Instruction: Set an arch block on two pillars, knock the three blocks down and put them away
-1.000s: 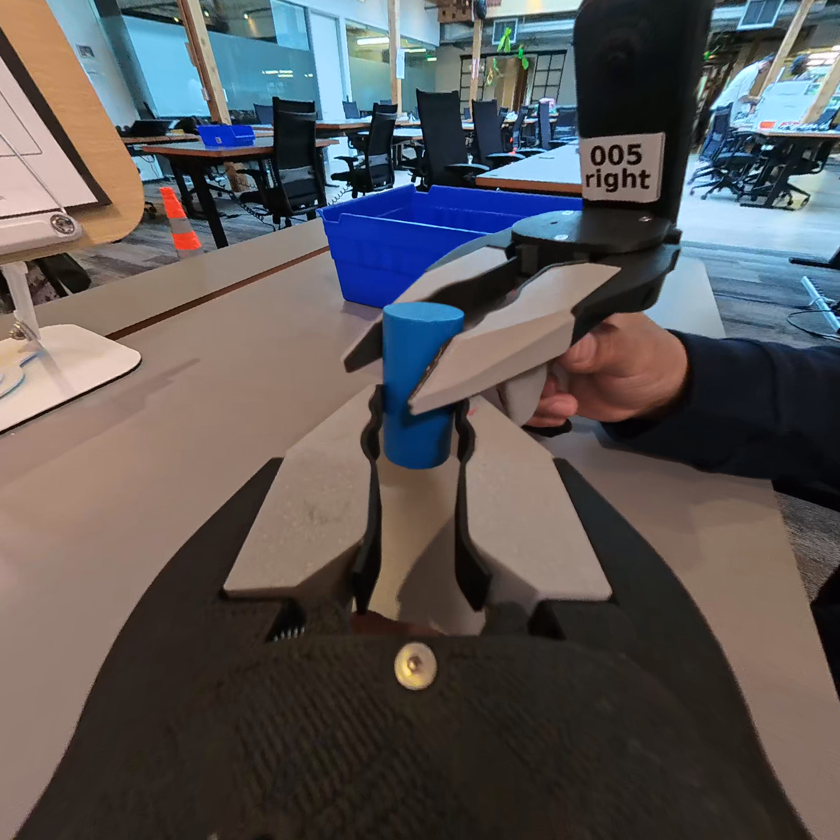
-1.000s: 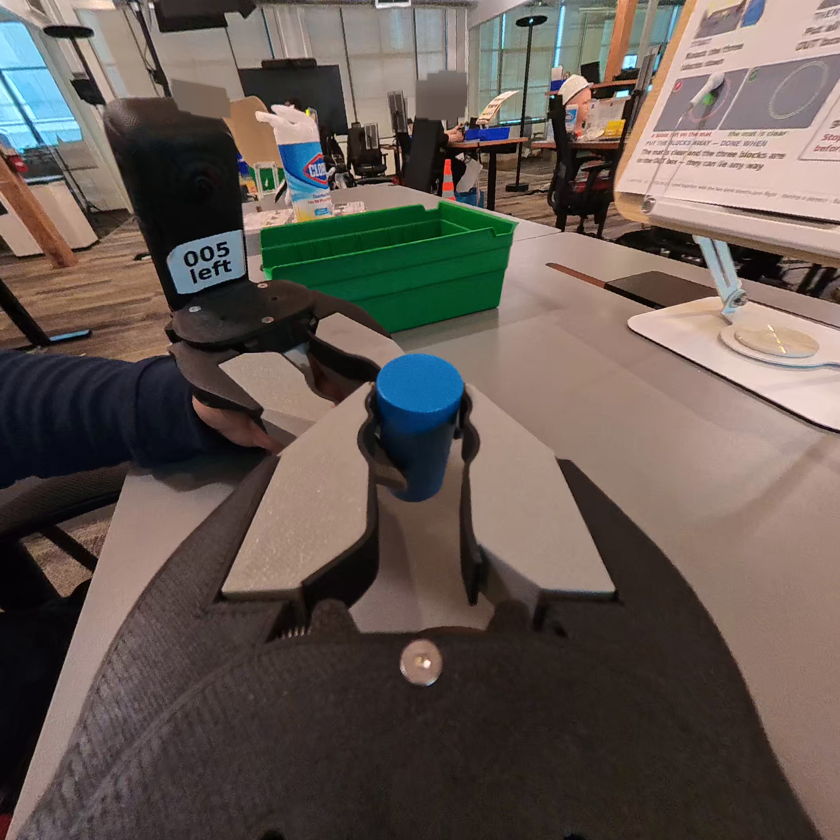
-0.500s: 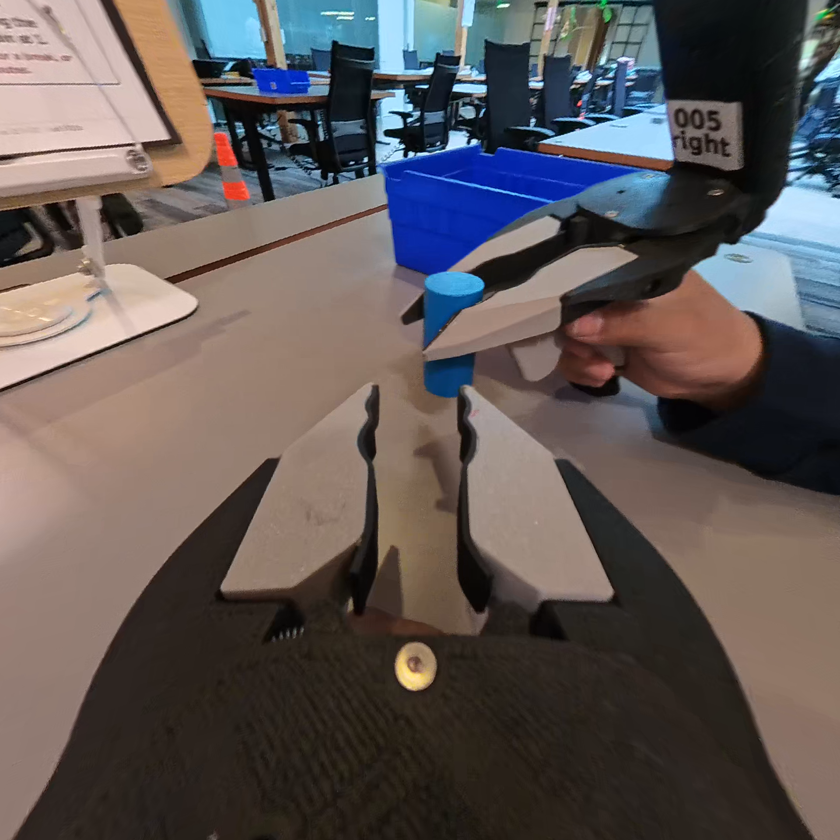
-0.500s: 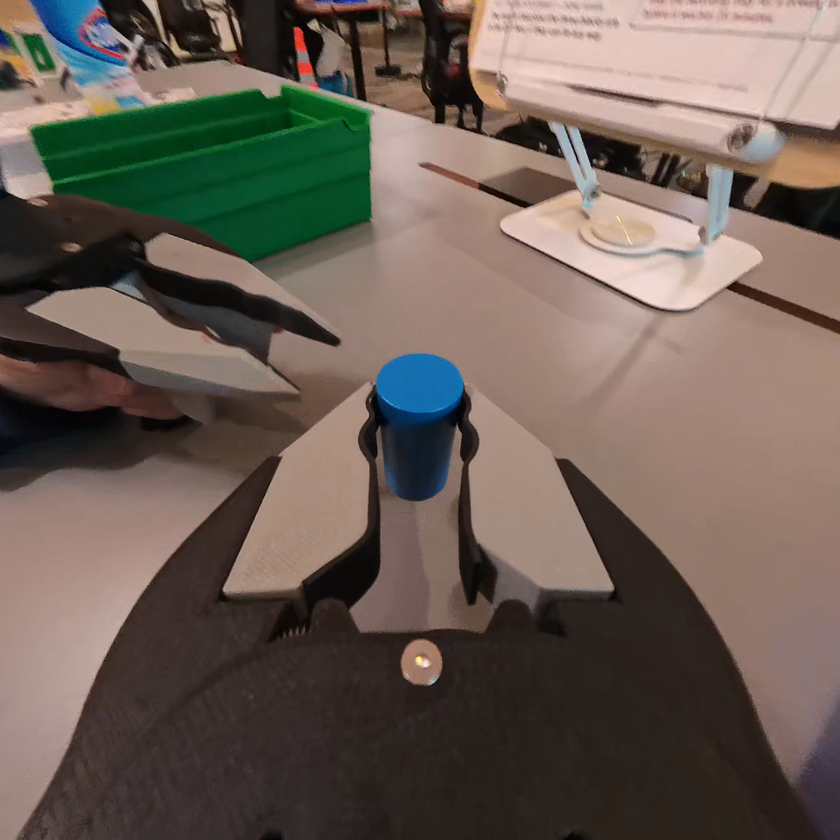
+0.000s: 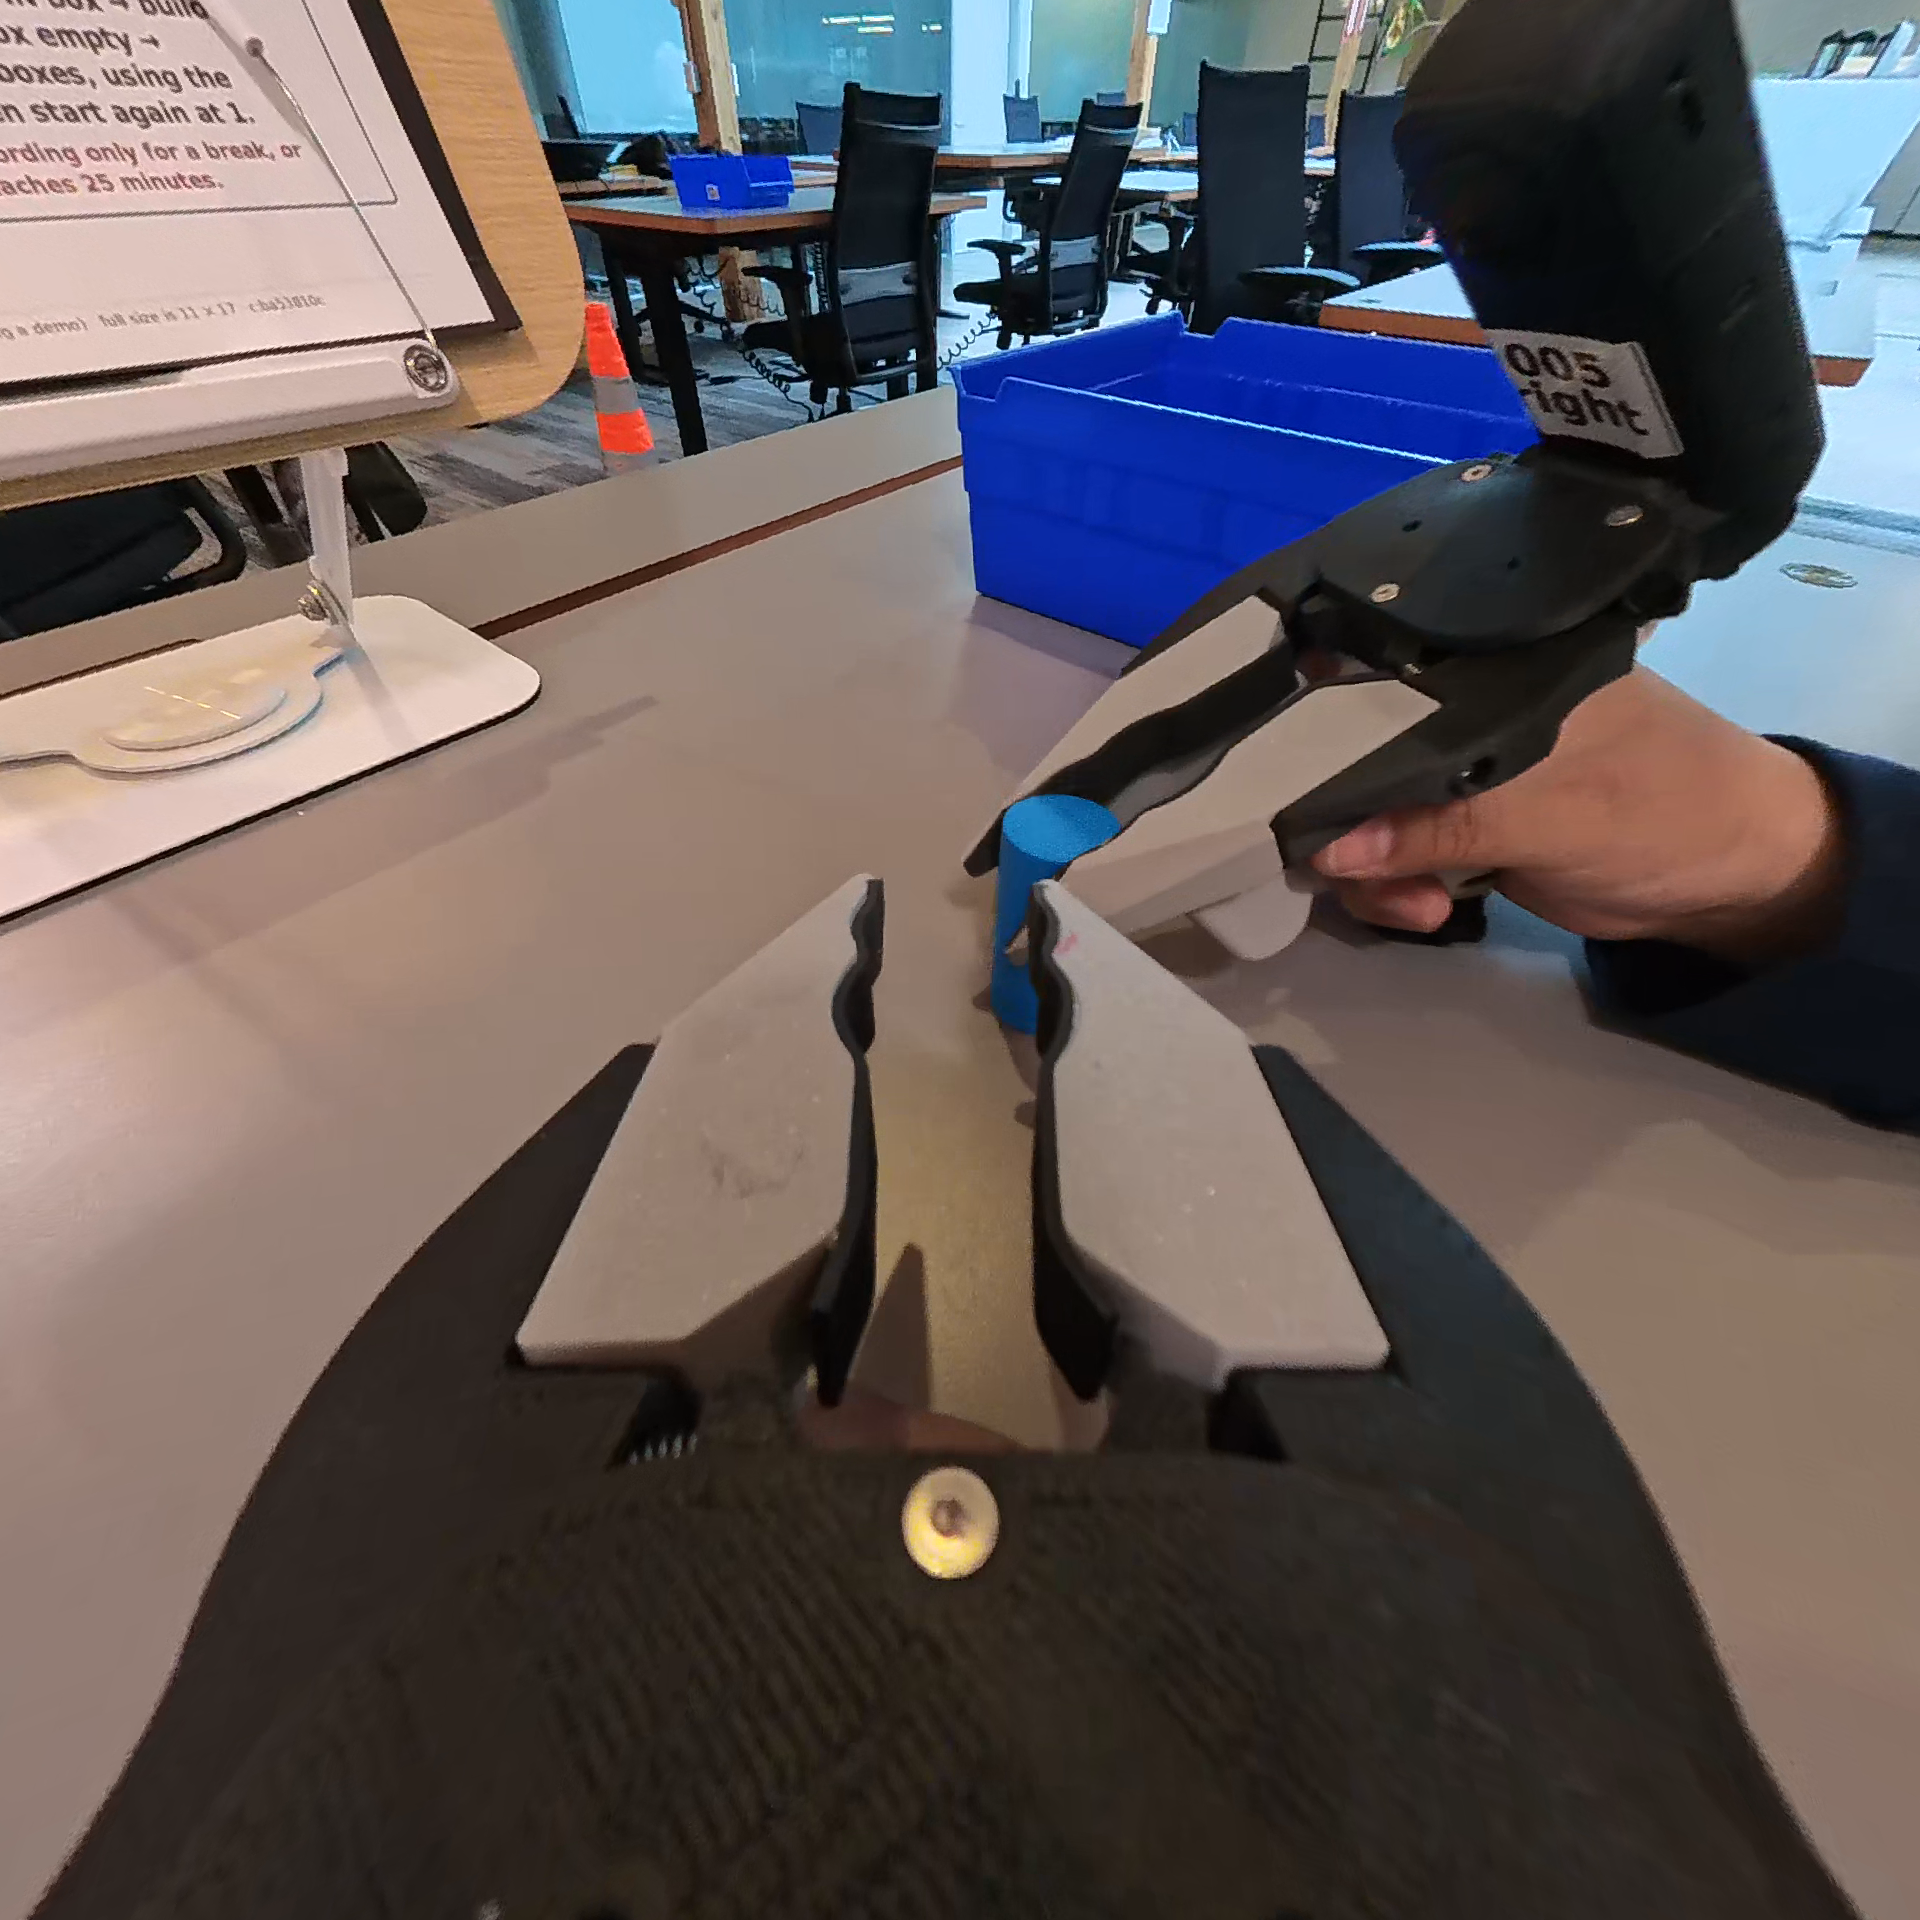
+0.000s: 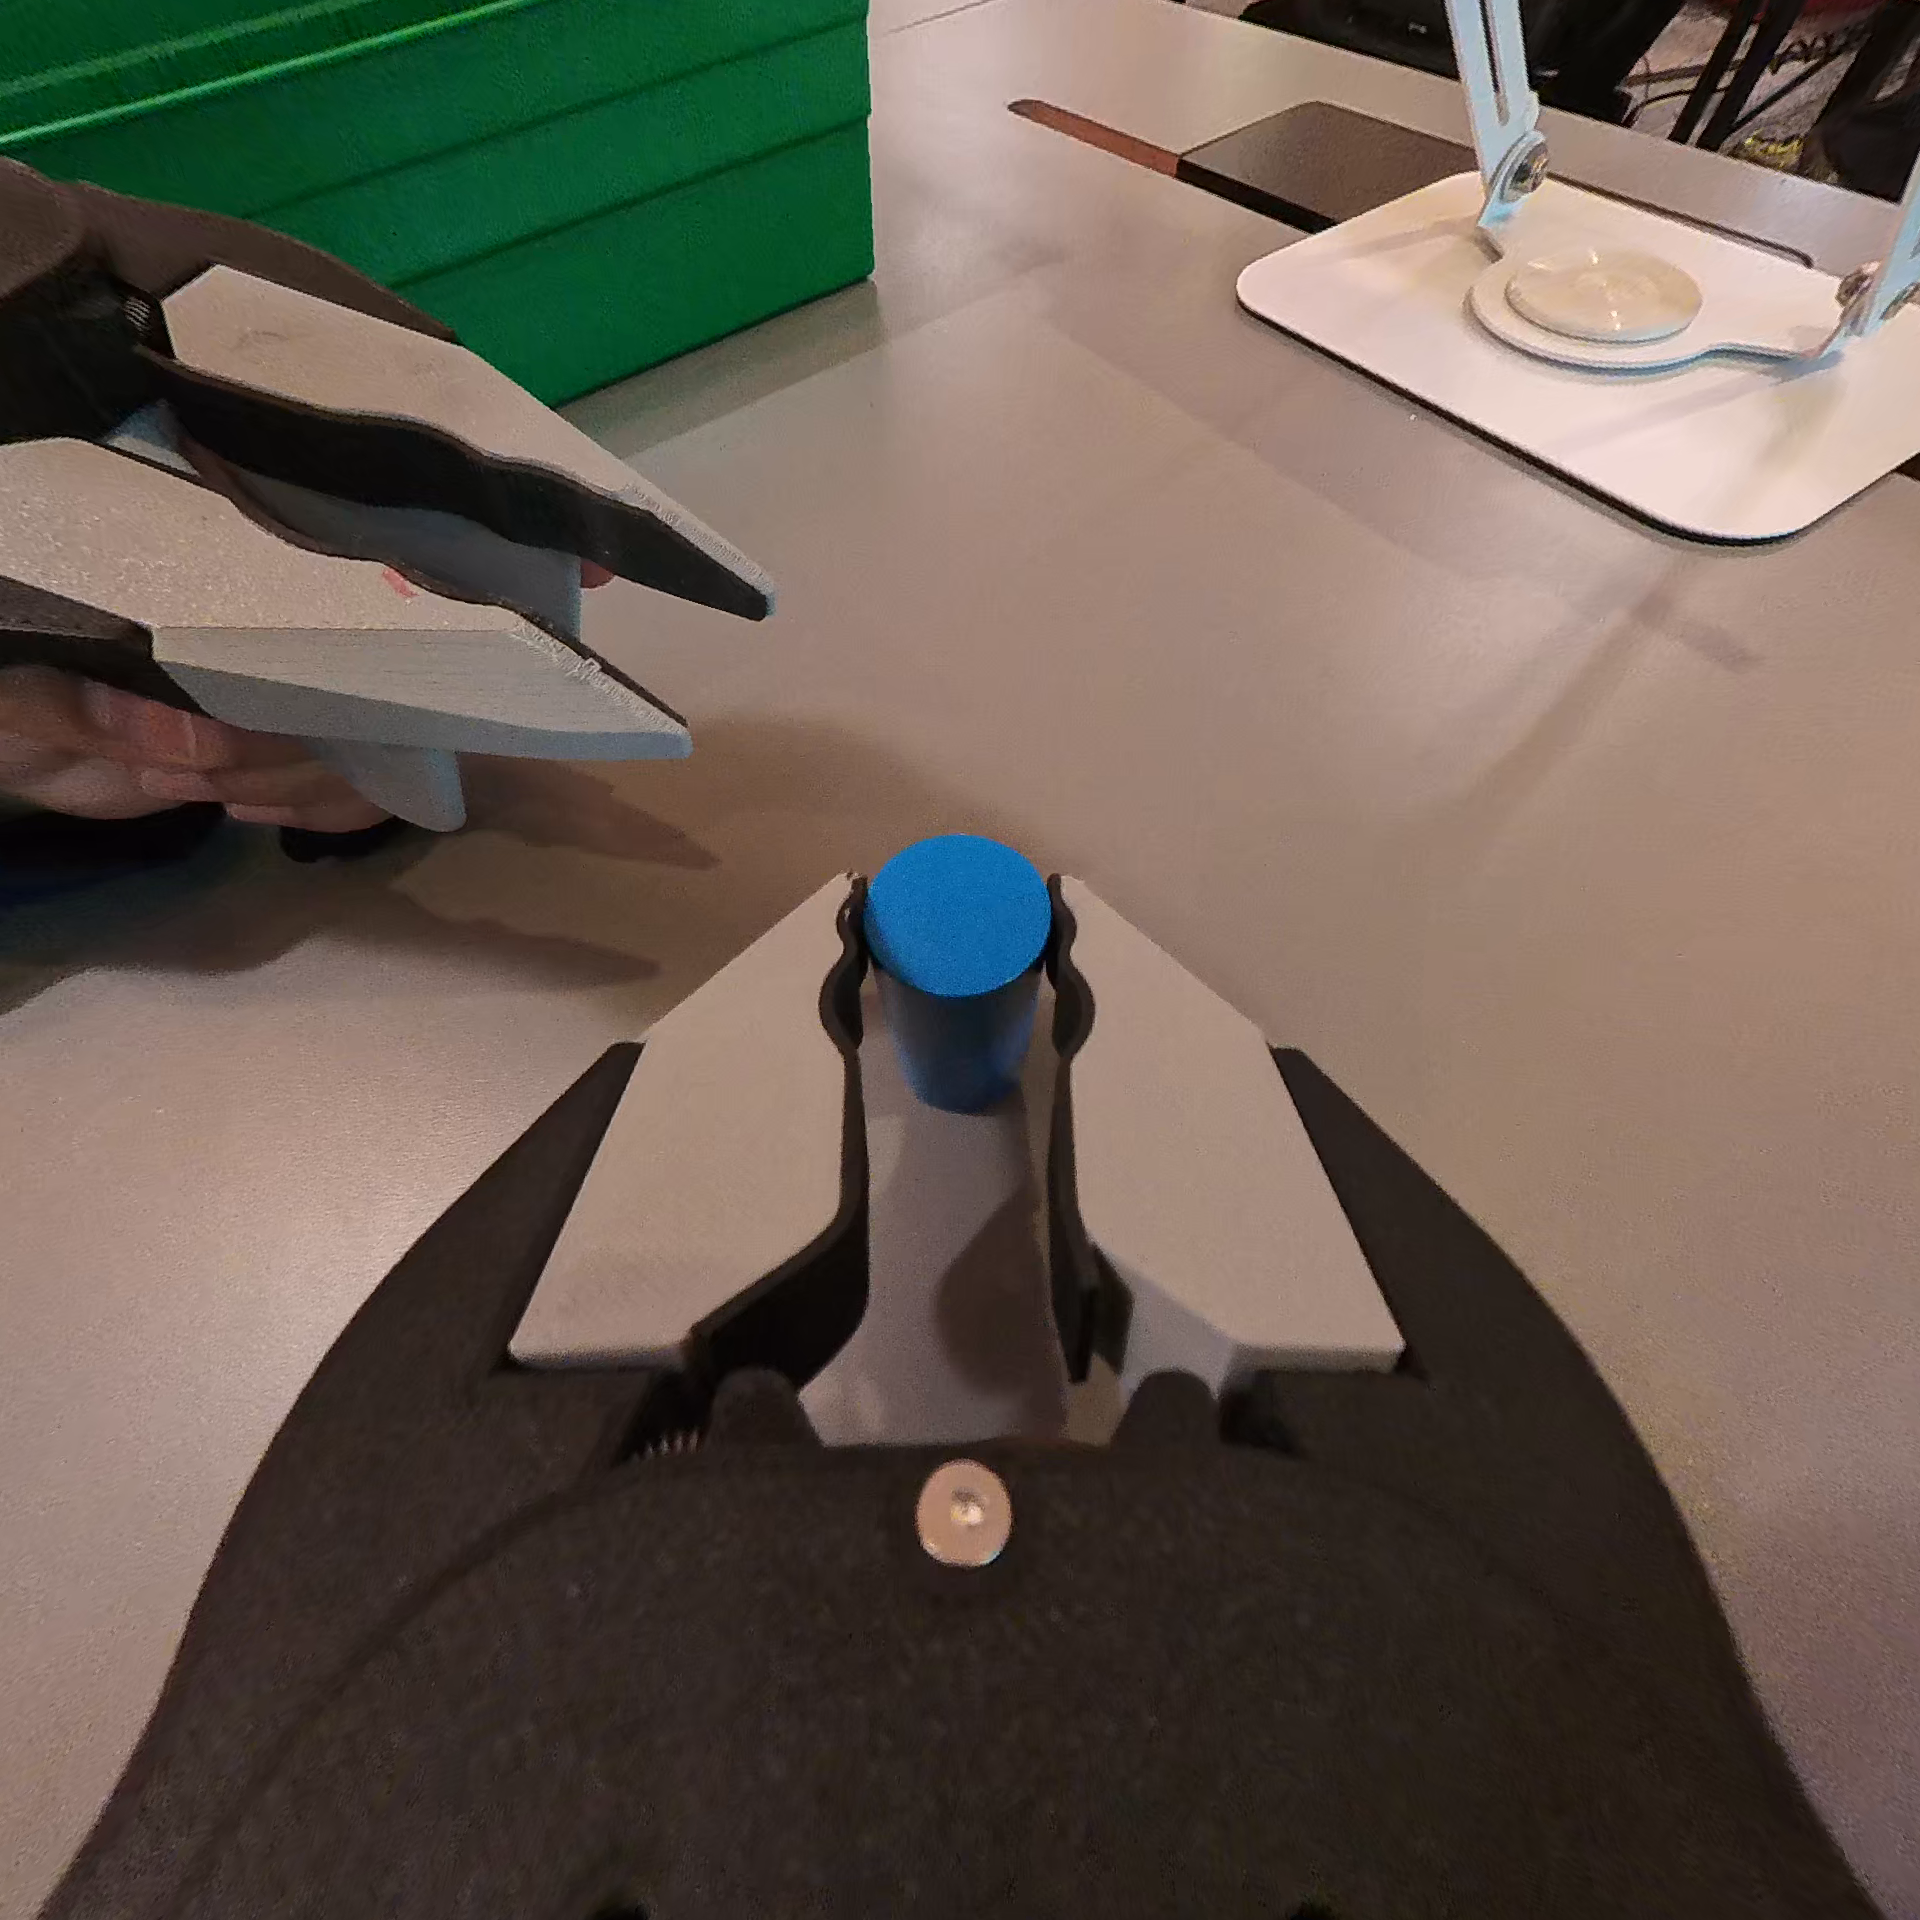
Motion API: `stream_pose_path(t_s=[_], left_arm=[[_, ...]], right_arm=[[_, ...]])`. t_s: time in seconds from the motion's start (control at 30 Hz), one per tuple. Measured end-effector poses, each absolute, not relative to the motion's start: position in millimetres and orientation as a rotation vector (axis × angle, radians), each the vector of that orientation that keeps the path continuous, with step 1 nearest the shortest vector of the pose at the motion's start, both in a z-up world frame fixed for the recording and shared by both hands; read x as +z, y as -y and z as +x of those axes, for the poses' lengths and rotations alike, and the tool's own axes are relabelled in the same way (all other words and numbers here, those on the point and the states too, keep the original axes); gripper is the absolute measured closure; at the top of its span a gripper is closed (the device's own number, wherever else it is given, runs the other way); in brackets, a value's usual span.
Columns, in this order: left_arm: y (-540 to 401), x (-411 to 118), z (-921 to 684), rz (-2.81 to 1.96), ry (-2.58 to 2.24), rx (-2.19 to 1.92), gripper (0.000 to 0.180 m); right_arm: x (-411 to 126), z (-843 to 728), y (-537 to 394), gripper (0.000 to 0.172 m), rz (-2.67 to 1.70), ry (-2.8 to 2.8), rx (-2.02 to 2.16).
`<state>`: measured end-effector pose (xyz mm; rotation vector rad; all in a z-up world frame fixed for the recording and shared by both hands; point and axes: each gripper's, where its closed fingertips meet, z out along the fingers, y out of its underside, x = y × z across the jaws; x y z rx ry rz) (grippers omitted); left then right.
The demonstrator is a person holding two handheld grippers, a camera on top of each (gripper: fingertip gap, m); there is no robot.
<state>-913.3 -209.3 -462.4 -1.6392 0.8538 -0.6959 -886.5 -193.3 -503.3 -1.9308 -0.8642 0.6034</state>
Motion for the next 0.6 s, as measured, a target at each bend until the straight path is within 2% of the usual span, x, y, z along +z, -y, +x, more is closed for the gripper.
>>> stream_pose_path(t_s=[0.6], left_arm=[[211.1,-464.0,-911.4,-1.651,-0.873,-0.707,0.155]], right_arm=[[-498.9,-880.7,191.7,0.137,-1.927,0.833,0.597]])
